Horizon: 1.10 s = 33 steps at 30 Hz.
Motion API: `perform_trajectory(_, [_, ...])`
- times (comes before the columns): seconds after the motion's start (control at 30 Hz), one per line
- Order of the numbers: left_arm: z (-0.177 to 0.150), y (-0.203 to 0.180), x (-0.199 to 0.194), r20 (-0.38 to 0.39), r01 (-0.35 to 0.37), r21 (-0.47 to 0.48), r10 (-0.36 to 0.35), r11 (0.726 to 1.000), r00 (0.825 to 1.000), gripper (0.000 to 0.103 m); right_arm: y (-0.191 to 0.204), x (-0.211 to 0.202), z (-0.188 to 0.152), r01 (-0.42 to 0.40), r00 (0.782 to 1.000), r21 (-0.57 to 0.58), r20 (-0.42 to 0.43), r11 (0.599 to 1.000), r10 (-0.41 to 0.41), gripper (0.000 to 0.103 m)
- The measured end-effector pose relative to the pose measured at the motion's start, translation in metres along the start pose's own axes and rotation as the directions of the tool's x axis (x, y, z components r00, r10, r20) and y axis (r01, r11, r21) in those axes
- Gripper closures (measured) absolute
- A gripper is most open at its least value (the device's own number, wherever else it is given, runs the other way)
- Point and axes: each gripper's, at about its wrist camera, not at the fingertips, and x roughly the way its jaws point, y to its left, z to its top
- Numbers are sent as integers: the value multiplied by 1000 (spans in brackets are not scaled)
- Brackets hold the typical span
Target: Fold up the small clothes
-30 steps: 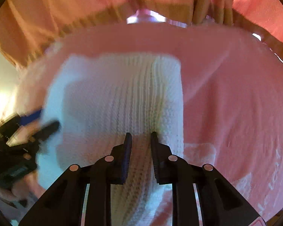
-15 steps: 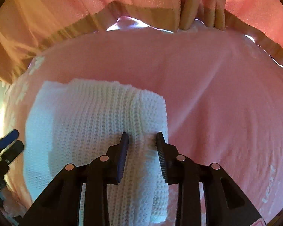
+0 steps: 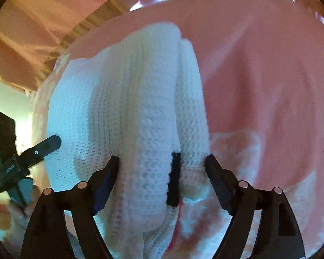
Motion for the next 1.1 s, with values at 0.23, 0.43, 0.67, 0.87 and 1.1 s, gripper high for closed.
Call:
perform_trajectory(0.23, [2,-14,28,-23,29,44,-28,999,999,8,-11,11,10,-88,996,47,-14,995,88,17])
perform_trajectory(0.43, [12,-15,31,-31,35,55,-33,998,999,18,-7,15,16,-134,991,48,-1,990,134,50])
perform_trajectory(0.67, [12,-43,8,10,-35,183,34,983,999,51,12,-7,13,-73,994,13,81,997,72,69])
perform_trajectory(0.87, [1,-72,-20,68,-68,305,50,950,996,56,33,-48,-7,-25,982,-16,188,1000,28,70])
perform_trajectory(1.1, [-24,-107,-76,184,-102,424,25,900,983,56,57,-101,-46,7,940,-19,341,1000,0,70])
